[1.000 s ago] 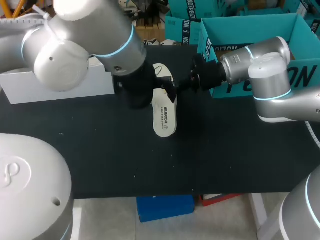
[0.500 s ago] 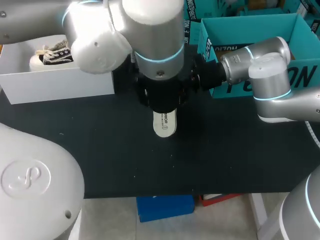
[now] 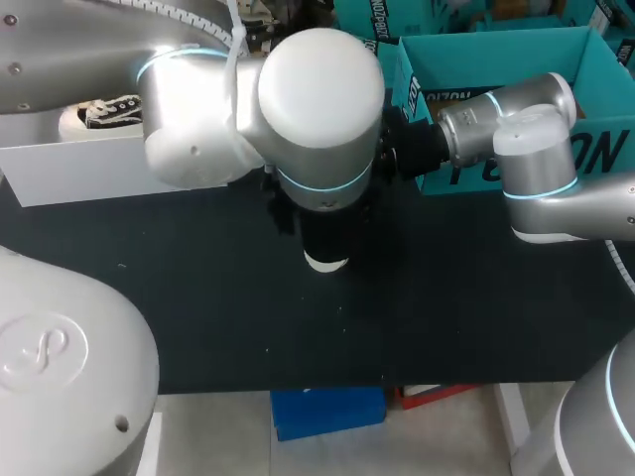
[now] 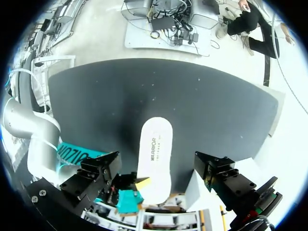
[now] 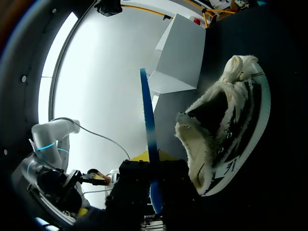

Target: Take the shoe out of the shoebox, open the shoe tongue, remove and reinsert the insole, then place the shoe into the shoebox

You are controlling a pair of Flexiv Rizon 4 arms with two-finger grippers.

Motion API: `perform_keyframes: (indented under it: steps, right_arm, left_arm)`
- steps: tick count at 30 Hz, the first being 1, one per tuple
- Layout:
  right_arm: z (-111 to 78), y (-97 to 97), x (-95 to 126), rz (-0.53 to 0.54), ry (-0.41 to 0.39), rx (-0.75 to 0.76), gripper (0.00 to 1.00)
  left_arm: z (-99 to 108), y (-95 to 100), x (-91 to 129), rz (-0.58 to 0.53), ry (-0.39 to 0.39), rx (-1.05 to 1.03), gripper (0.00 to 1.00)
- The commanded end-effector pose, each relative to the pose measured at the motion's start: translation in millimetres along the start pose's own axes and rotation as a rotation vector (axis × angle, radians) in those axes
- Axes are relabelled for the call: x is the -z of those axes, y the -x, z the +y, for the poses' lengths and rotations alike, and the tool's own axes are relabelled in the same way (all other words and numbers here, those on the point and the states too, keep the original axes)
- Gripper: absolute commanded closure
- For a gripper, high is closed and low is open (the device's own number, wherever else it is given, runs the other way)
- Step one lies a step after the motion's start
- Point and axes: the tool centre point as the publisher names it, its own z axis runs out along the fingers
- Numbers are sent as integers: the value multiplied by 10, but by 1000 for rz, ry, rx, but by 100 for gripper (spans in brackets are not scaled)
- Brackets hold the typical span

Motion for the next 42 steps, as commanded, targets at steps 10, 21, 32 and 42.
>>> perform_keyframes:
  steps: [10, 21, 32, 42]
  right_arm:
    - [9, 3, -6, 0, -2, -1, 100]
    - [9, 3, -6, 0, -2, -1, 100]
    - [9, 3, -6, 0, -2, -1, 100]
    - [9, 3, -6, 0, -2, -1, 100]
  left_arm:
    - [246, 40, -100, -33, -11, -57, 0]
    - [656, -7, -149, -4, -9, -72, 0]
    - [1059, -45, -220, -31, -25, -88, 0]
    - [1412, -36, -305, -43, -22, -88, 0]
